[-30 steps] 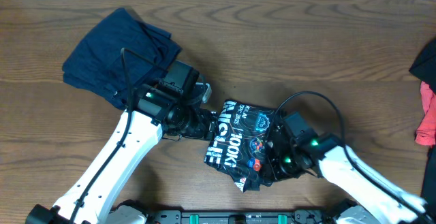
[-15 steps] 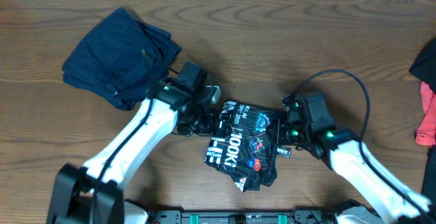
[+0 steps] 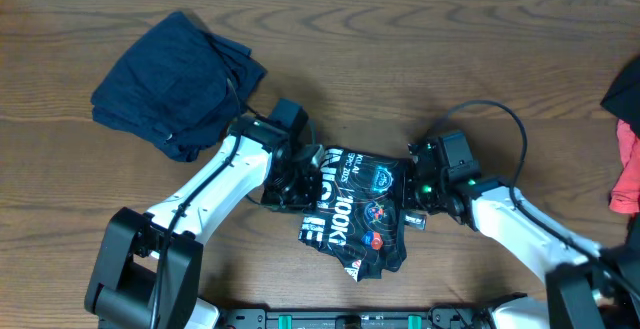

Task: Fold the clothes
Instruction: 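Press and compact the folded bundle with both grippers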

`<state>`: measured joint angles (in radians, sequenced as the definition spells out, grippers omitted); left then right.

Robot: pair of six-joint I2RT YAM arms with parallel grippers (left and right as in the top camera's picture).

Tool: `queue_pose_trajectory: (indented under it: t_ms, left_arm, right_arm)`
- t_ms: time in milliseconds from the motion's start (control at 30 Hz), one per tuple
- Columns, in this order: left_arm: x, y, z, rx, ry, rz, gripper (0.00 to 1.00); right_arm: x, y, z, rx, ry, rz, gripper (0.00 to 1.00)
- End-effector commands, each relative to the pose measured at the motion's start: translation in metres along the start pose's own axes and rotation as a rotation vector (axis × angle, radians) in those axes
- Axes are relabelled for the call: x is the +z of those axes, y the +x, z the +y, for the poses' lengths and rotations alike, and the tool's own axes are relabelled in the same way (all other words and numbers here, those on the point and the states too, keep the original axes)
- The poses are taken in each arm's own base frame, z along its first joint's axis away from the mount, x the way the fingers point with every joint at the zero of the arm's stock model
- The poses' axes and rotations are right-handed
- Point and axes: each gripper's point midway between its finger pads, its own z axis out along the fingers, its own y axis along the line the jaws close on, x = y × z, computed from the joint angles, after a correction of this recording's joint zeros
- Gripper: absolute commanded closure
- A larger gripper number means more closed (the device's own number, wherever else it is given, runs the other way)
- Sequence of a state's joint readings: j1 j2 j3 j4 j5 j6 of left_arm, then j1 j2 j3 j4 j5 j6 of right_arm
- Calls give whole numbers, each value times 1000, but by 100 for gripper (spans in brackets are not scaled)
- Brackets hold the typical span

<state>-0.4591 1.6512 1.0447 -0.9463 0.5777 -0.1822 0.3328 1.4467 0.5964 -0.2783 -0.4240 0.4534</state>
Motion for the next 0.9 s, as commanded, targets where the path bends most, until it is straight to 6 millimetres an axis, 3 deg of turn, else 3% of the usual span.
queue_pose_trajectory:
  t_ms: [0,33,133,333,500,633,733,867]
  left_arm:
    - [-2,11,-4,1,29,36,94]
    - [-5,13,-8,8,43,30,94]
    - [-15,12,-23,77,62,-31,94]
    - [-22,14,-33,75,-71,-152,94]
    - [2,20,-34,-6,-135,-159,94]
    - [32,20,-23,-58,-127,-170,94]
    - [50,19,-6,-86,-132,-168,94]
    - [54,9,10,-140,-134,-179,94]
  right_arm:
    - [-29,-27,35,-251,-99,-120,55]
    - [-35,-32,36,-267,-86,-152,53]
    - [-39,-43,31,-272,-36,-202,65]
    - [-20,-44,10,-242,42,-173,67]
    - [5,-43,-12,-187,77,-122,74]
    - [16,-34,-38,-125,128,-59,78]
    - [16,-17,-52,-73,161,12,80]
    - [11,15,-65,21,213,135,87]
